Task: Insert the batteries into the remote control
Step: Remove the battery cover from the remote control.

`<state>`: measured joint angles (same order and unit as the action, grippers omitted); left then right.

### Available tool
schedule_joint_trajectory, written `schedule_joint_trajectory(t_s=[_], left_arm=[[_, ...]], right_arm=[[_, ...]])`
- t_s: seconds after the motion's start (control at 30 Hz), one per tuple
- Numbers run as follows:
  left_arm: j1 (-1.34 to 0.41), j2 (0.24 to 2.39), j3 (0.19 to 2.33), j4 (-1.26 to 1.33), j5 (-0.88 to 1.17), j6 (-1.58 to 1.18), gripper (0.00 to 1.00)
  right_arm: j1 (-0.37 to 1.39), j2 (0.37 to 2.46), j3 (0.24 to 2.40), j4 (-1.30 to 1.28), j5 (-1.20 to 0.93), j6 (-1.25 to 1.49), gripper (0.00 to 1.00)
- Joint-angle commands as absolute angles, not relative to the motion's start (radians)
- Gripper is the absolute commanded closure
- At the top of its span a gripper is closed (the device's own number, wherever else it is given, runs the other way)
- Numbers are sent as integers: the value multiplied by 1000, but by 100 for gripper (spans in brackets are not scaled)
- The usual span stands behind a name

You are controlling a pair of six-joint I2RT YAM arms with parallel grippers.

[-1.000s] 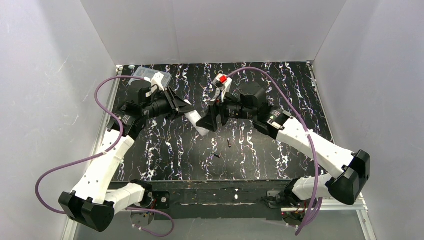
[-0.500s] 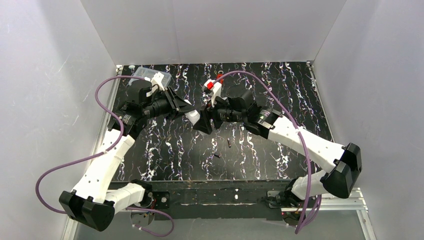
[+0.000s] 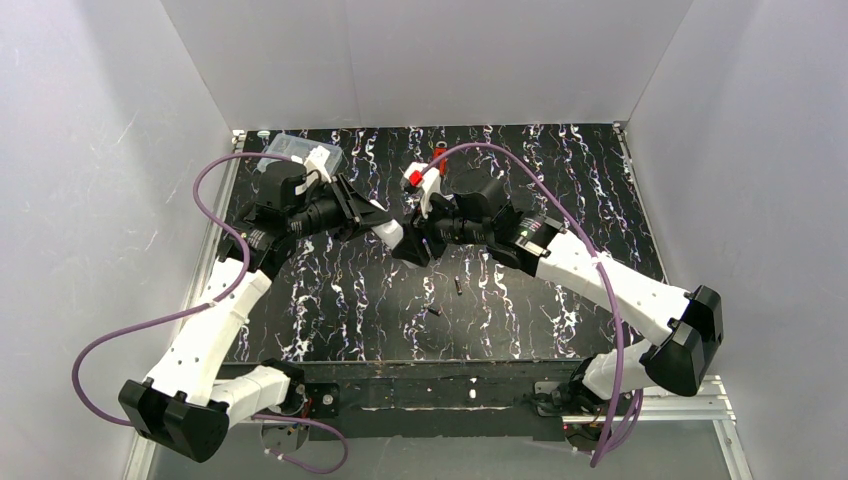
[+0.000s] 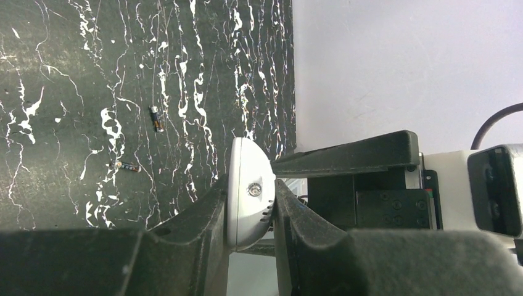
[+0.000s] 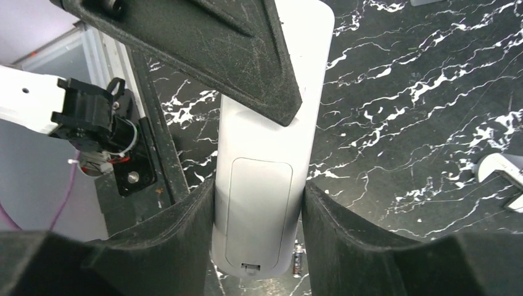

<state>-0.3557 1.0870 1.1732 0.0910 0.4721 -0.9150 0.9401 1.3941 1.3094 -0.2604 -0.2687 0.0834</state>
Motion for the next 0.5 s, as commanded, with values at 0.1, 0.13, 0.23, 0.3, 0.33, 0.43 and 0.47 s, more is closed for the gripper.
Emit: schedule_joint_trajectory(t_s=[0.1, 0.13, 0.23, 0.3, 0.33, 0.43, 0.47], left_arm=[[-353, 1088, 1182, 123, 541, -946, 95], [-353, 1090, 1180, 128, 546, -948, 94], [-353, 1091, 1179, 133, 553, -951, 92], [-353, 1090, 1178, 135, 555, -951, 92], [-353, 1091, 1178, 134, 557, -950, 92], [-353, 1092, 1179, 132, 559, -949, 93], [-353, 1092, 1178, 132, 560, -949, 94]], right_arm=[[939, 1363, 1324, -313, -279, -142, 72], [940, 1360, 1321, -315, -279, -153, 73], [939, 1349, 1308, -310, -288, -167, 75], [939, 1343, 1296, -299, -291, -167, 75], [939, 1341, 1292, -295, -291, -168, 75], [939, 1336, 1287, -289, -286, -166, 76], [938, 1336, 1287, -288, -284, -165, 76]])
